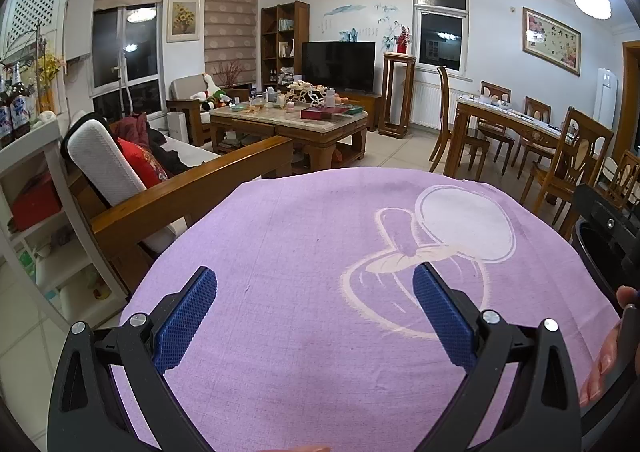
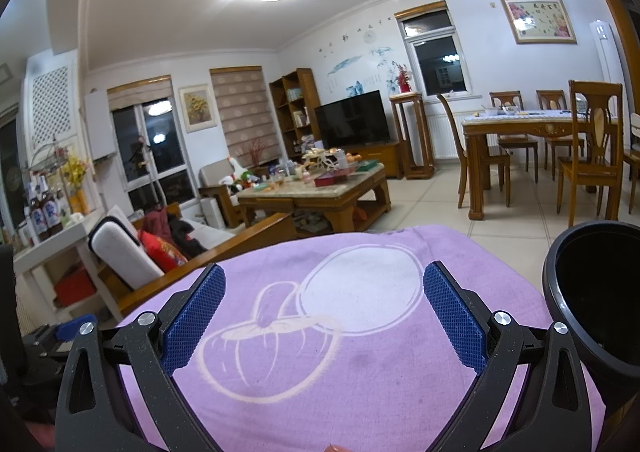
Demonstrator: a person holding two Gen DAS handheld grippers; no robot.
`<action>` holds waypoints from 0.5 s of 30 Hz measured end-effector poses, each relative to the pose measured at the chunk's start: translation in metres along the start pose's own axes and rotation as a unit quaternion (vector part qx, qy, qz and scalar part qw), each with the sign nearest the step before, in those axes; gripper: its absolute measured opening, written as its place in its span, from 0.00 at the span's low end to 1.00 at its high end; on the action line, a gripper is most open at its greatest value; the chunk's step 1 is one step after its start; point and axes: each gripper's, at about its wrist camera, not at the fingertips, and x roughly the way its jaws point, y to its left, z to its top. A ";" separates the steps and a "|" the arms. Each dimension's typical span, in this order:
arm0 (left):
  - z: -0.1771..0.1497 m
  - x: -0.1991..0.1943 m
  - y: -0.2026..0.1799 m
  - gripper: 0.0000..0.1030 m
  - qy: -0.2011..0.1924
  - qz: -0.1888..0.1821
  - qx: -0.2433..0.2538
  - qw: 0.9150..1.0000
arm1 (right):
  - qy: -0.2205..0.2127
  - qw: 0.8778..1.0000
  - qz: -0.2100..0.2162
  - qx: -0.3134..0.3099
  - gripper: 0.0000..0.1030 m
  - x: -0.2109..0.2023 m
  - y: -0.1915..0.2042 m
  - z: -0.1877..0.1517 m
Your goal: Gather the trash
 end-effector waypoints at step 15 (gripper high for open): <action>-0.006 0.004 -0.001 0.95 0.004 -0.001 0.002 1.000 | 0.000 1.000 0.000 0.000 0.95 0.000 -0.001 0.000</action>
